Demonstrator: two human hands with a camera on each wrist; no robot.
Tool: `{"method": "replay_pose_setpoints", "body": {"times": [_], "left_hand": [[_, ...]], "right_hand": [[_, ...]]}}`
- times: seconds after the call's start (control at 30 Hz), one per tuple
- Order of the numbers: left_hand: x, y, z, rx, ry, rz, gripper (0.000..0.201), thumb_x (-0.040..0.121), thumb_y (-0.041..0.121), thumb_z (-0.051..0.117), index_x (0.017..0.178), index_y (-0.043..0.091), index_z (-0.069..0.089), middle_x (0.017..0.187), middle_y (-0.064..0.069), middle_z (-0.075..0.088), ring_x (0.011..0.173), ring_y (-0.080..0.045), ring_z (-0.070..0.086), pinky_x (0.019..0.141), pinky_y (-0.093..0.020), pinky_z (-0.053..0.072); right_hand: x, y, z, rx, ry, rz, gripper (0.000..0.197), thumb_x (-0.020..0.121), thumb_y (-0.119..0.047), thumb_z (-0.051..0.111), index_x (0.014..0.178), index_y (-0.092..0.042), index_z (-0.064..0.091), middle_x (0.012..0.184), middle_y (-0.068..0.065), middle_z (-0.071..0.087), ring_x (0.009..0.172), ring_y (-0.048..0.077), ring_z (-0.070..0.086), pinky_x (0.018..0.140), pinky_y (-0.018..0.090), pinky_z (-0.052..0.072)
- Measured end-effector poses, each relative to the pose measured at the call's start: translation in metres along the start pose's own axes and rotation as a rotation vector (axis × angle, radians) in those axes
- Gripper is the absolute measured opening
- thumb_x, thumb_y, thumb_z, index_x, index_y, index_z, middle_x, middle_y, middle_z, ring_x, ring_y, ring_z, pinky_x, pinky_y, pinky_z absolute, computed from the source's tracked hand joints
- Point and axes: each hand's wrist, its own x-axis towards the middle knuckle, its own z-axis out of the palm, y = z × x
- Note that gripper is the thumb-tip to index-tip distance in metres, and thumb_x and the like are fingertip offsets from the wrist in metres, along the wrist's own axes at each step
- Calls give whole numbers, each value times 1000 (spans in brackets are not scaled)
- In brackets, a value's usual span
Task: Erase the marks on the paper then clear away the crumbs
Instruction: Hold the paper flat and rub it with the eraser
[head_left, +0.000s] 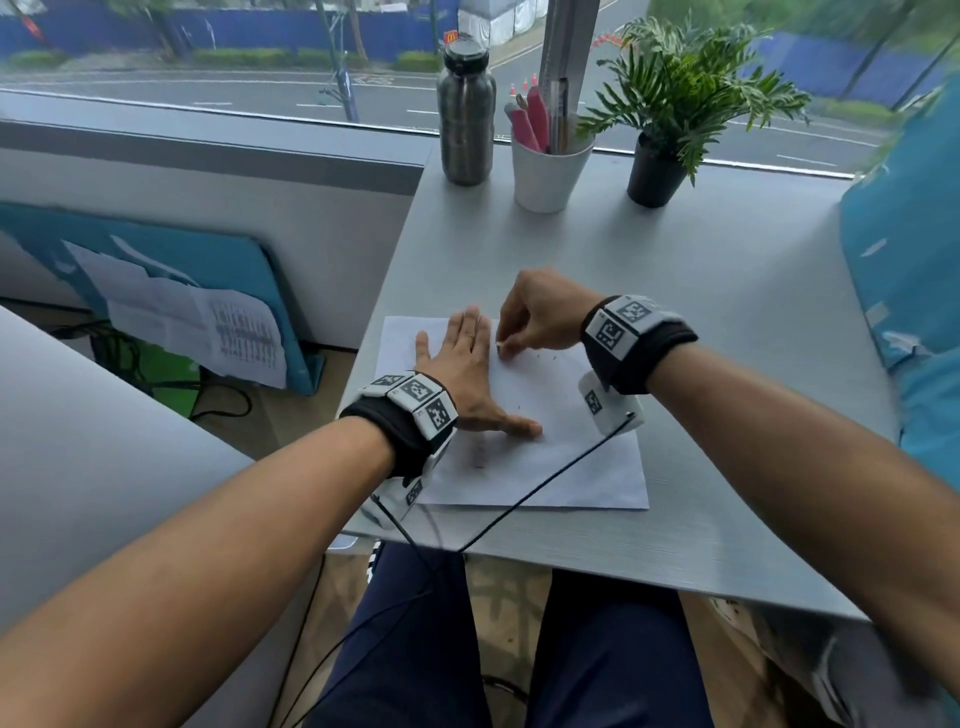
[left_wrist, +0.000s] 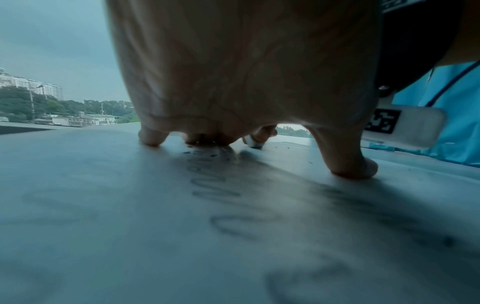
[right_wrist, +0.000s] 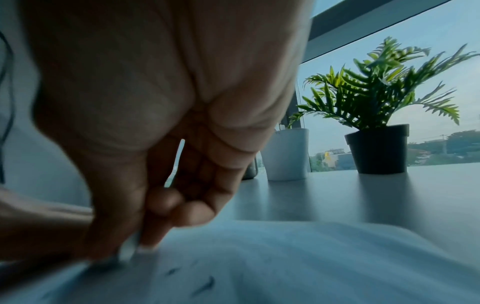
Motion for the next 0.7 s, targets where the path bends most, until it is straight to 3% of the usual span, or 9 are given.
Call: {"method": "replay_pose_setpoints", "body": {"times": [0.13, 0.2, 0.3, 0.33, 0.4, 0.5, 0.6, 0.7], "left_hand": [[-2, 2, -1, -10, 11, -6, 155, 49, 96, 55, 150, 10, -25, 159, -3, -29, 146, -18, -26, 117, -59, -9], [-1, 1, -1, -6, 6, -5, 154, 50, 96, 54, 150, 9, -24, 159, -4, -29, 146, -18, -26, 117, -59, -9], [0, 0, 0, 0, 1, -1, 154, 50, 96, 53, 150, 8, -24, 159, -4, -30, 146, -18, -27, 117, -59, -8], [0, 0, 0, -5, -3, -3, 154, 50, 97, 53, 150, 8, -24, 158, -4, -30, 146, -18, -27, 117, -59, -8], [0, 0, 0, -3, 0, -4, 155, 49, 97, 52, 150, 9, -24, 159, -4, -30, 146, -18, -27, 117, -60, -8], [-1, 1, 0, -13, -2, -4, 155, 48, 98, 51, 151, 9, -24, 159, -3, -30, 146, -17, -28, 116, -60, -9], [0, 0, 0, -5, -12, -5, 154, 49, 98, 51, 150, 11, -26, 158, -2, -32, 145, -17, -29, 116, -60, -11], [0, -1, 0, -9, -11, -8, 151, 52, 96, 53, 150, 12, -26, 157, -1, -33, 145, -17, -29, 116, -59, -11]], "right_hand": [[12, -2, 5, 10, 233, 42, 12, 76, -17, 77, 85, -10, 80, 77, 7, 75, 61, 10, 60, 71, 30, 56], [5, -3, 13, 38, 260, 43, 10, 76, -15, 76, 84, -9, 79, 76, 7, 75, 58, 6, 59, 68, 25, 55], [-7, -2, 13, 45, 58, 2, 11, 73, -17, 81, 83, -14, 79, 72, -1, 74, 49, -10, 56, 52, 4, 42], [-7, -1, 10, 34, -1, -6, 12, 72, -18, 82, 84, -15, 79, 72, -2, 73, 48, -12, 55, 51, 3, 41], [-1, 2, 2, 7, 21, -6, 14, 73, -20, 82, 85, -15, 80, 75, -1, 74, 49, -7, 56, 54, 6, 45], [9, 4, 1, 9, 185, 21, 12, 75, -18, 79, 86, -13, 80, 78, 3, 76, 57, 5, 59, 70, 24, 55], [1, 9, 4, -1, 134, -6, 11, 75, -17, 79, 86, -14, 79, 75, 0, 75, 50, -4, 55, 56, 6, 43], [-11, 10, -2, -34, -93, 10, 13, 73, -22, 82, 86, -22, 79, 67, -13, 68, 50, -11, 56, 50, 2, 40]]}}
